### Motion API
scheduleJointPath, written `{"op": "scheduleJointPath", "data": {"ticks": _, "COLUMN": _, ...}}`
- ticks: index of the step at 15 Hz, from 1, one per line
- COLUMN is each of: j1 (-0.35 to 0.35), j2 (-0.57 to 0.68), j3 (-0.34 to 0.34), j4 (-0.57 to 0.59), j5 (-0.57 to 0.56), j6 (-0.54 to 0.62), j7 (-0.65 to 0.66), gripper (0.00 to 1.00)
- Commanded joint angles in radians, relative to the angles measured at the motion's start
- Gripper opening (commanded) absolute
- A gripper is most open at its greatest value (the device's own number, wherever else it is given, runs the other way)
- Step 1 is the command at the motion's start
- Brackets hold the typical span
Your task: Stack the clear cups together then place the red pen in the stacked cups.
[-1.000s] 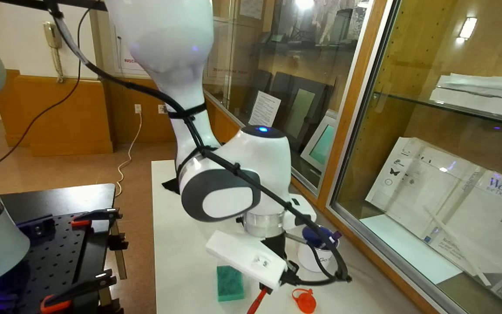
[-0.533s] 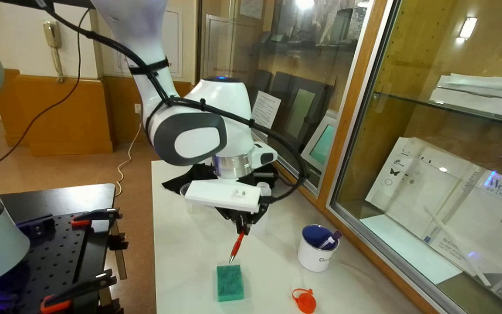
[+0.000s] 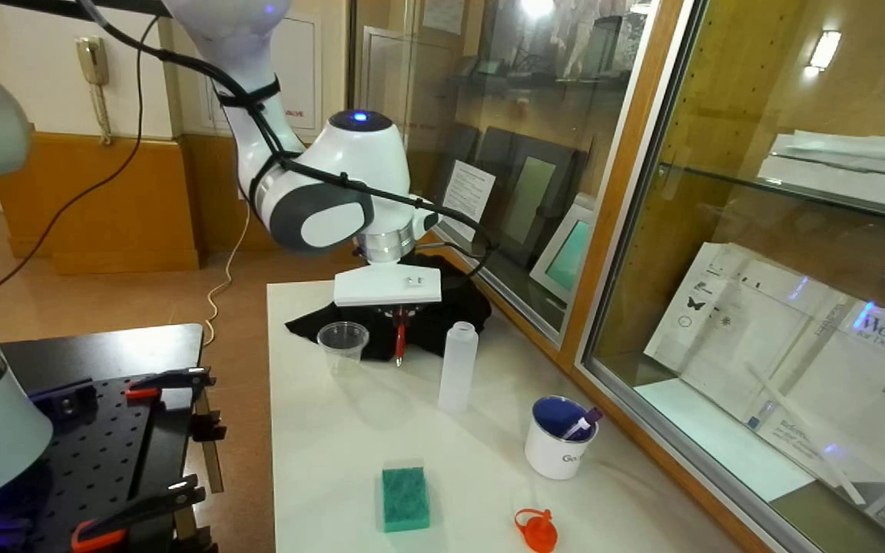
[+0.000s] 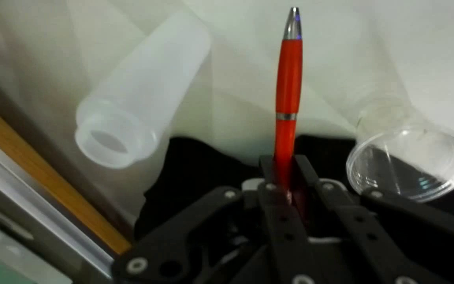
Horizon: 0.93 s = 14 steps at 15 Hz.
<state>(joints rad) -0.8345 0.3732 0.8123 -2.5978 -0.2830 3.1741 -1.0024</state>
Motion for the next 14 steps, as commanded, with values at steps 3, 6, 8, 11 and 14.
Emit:
{"op": "scheduleJointPath", "data": {"ticks": 3, "j1": -0.385, "j2": 0.266, "j3": 0.322, "j4": -0.004, "j5": -0.124, "j6": 0.005, "j7": -0.172, "gripper": 0.04}}
{"op": "scheduleJointPath", "data": {"ticks": 6, "j1": -0.39, "j2": 0.249, "j3": 0.324, "j4": -0.003, "j5": -0.143, "j6": -0.029, "j7": -0.134, "gripper": 0.04}}
{"op": "scheduleJointPath", "data": {"ticks": 8, "j1": -0.425, "j2": 0.294, "j3": 0.33, "j4": -0.002, "j5": -0.153, "j6": -0.038, "j7": -0.145, "gripper": 0.15}}
{"op": "scheduleJointPath", "data": {"ticks": 11, "j1": -0.437, "j2": 0.334, "j3": 0.342, "j4": 0.004, "j5": -0.159, "j6": -0.075, "j7": -0.164, "gripper": 0.04}}
{"op": "scheduleJointPath", "data": {"ticks": 14, "j1": -0.484, "j2": 0.423, "j3": 0.368, "j4": 0.008, "j5": -0.167, "j6": -0.133, "j7": -0.21, "gripper": 0.04}}
